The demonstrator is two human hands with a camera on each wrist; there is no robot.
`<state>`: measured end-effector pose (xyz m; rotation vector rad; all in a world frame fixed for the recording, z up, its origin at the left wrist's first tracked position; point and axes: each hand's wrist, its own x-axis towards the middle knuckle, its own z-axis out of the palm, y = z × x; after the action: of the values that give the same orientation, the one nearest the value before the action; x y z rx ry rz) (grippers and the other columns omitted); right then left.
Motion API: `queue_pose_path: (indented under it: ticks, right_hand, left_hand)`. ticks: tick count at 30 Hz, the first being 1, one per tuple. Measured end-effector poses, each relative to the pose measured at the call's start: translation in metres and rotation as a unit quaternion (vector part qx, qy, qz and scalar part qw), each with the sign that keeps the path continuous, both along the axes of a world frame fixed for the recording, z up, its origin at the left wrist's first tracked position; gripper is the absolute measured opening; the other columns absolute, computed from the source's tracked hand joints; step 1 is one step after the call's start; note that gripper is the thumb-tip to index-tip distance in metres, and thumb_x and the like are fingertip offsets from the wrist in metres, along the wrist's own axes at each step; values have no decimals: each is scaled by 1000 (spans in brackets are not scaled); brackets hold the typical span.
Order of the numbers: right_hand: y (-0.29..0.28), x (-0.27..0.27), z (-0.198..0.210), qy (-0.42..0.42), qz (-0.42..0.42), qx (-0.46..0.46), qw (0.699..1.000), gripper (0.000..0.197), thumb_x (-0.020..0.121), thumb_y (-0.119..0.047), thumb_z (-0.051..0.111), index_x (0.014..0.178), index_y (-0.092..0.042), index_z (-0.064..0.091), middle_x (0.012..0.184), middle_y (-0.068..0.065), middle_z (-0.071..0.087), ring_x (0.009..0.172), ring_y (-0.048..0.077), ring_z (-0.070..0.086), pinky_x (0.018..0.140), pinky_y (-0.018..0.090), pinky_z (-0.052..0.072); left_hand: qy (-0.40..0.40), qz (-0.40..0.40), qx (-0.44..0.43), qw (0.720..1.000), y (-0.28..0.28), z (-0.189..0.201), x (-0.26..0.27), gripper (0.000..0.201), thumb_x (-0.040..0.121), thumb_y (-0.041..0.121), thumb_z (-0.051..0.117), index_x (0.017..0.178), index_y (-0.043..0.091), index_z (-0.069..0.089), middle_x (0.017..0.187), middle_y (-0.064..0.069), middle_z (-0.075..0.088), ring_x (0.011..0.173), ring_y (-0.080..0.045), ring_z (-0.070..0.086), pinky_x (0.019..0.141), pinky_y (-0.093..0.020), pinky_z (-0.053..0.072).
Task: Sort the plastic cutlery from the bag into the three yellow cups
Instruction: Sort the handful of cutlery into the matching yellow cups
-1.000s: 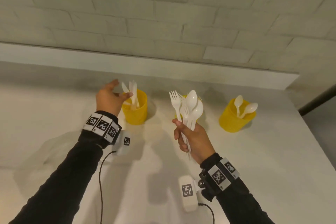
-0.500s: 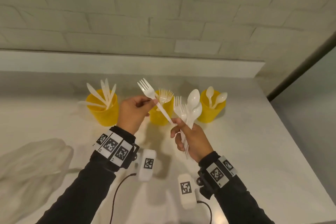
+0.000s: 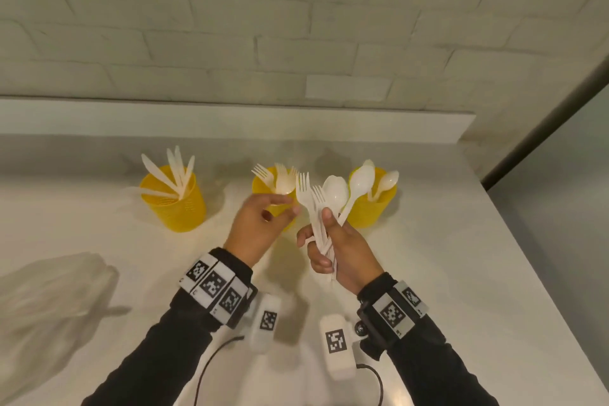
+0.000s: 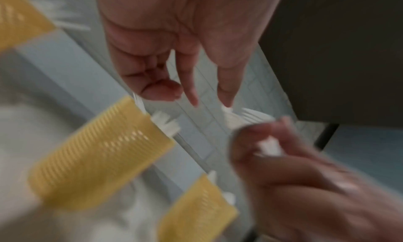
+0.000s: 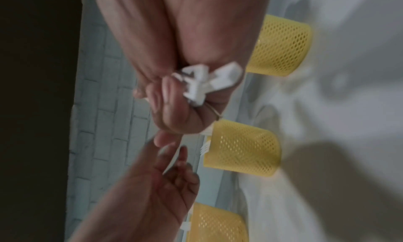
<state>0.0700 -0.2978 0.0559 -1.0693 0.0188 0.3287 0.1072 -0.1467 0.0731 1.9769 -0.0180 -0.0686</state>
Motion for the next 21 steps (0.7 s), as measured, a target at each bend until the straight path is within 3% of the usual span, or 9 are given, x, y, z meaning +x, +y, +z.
queue_pose_path:
  ticks: [2, 5, 8, 10, 12, 15, 18, 21]
  right_hand:
    - [7, 2, 0, 3, 27, -1, 1000, 41, 91, -43, 37, 110, -9, 50, 63, 7, 58, 33, 9, 33, 37, 16, 24]
    - [16, 4, -2, 13, 51, -1, 999, 51, 90, -43, 37, 131, -13, 38, 64, 4, 59, 34, 9, 35, 37, 16, 28]
    - [26, 5, -4, 3, 59, -24, 998, 52, 93, -44, 35, 137, -16, 35, 68, 10, 56, 33, 11, 40, 36, 17, 33]
    - [32, 5, -2, -14, 34, -69, 997, 43, 97, -42, 33, 125, -13, 49, 59, 7, 60, 35, 15, 48, 38, 21, 40]
    - [35, 5, 0, -27, -6, -103, 994, 37, 98, -39, 36, 104, -10, 60, 66, 11, 64, 43, 21, 57, 43, 27, 49]
    - [32, 5, 1, -4, -65, -153, 986, 22, 98, -27, 44, 95, -12, 59, 72, 12, 65, 53, 26, 63, 49, 31, 53]
    - [19, 3, -4, -1, -119, -234, 965, 10, 92, -16, 56, 93, -9, 63, 66, 6, 61, 45, 16, 57, 43, 24, 48]
    - [7, -2, -9, 24, -151, -241, 958, 8, 89, -13, 60, 82, -12, 59, 52, -2, 41, 35, 6, 33, 36, 17, 29]
  left_hand:
    - [48, -69, -63, 994, -6, 2, -18, 7, 77, 25, 71, 78, 28, 65, 71, 8, 62, 57, -4, 50, 67, -17, 42]
    - [35, -28, -69, 997, -2, -6, -22, 18, 73, 23, 75, 69, 36, 63, 63, 17, 62, 57, -7, 45, 66, -21, 42]
    - [21, 0, -52, 998, 6, -8, -22, 16, 72, 22, 75, 63, 30, 64, 45, 19, 56, 52, -6, 43, 61, -20, 39]
    - [31, -1, -86, 996, 11, -6, -22, 14, 76, 20, 72, 62, 20, 68, 42, 10, 53, 50, -8, 44, 59, -19, 40]
    - [42, 10, -119, 992, 17, -5, -21, 17, 79, 17, 68, 63, 13, 70, 49, 6, 56, 54, -9, 47, 61, -22, 43]
    - [43, 63, -171, 982, 25, 1, -15, 15, 79, 12, 68, 65, 18, 70, 51, 11, 62, 51, -2, 53, 59, -18, 49]
    - [-23, 110, -189, 976, 34, 19, 0, 11, 80, 11, 67, 70, 15, 69, 51, 9, 62, 49, 1, 56, 58, -10, 49]
    - [-104, 109, -115, 982, 35, 34, 24, 9, 82, 18, 66, 78, 10, 70, 65, -6, 65, 59, -7, 57, 59, -9, 43]
